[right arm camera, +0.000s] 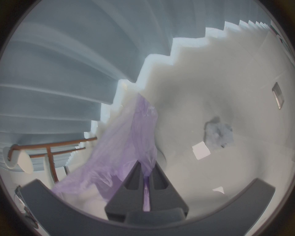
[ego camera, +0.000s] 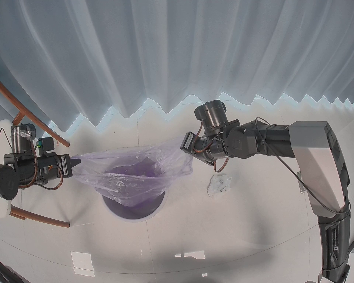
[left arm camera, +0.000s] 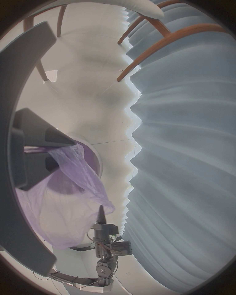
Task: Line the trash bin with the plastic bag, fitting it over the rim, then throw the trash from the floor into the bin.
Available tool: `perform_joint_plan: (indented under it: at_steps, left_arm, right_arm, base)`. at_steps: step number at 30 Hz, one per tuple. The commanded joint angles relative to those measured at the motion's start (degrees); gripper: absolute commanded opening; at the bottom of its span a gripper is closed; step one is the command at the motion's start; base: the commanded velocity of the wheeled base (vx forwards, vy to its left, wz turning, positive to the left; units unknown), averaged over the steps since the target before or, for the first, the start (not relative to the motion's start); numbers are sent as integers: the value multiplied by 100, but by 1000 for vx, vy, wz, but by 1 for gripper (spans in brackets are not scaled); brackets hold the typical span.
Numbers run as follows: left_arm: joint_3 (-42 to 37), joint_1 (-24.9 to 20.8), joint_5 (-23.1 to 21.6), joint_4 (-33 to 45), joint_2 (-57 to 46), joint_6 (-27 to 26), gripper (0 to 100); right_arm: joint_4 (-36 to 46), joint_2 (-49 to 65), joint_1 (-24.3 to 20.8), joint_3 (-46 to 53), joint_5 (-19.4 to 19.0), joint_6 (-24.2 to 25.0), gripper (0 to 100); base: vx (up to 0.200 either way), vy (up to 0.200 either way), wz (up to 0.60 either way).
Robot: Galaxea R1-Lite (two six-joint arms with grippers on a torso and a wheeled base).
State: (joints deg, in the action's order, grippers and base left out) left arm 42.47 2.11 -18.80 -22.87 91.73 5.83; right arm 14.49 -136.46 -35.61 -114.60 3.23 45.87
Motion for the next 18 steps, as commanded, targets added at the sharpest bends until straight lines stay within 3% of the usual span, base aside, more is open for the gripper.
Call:
perform_joint_plan:
  at_steps: [1,9,10,16,17,18]
  left_arm:
    - [-310,-53,17,-7,-217,15,0]
    - [-811,-123,34,-7,-490,6,0]
    - [-855,-141,34,-7,-516,6,0]
    - [-1083,-290,157,-16,-630,24,0]
    - [-1083,-281,157,-16,-622,33,0]
    - [-1048,-272,157,-25,-622,41,0]
  right_arm:
    - [-439,-21,-148,1,2,27,0]
    - [-368,85,-306,1,-7,45,0]
    - [-377,93,-306,1,2,62,100]
    - [-368,673,-394,1,37,1319,100]
    - [-360,691,-394,1,37,1354,100]
    - [-175,911,-385,1,37,1785,100]
  base:
    - [0,0,0]
    - [0,0,0]
    - [0,0,0]
    - [0,0,0]
    - [0,0,0]
    - [0,0,0]
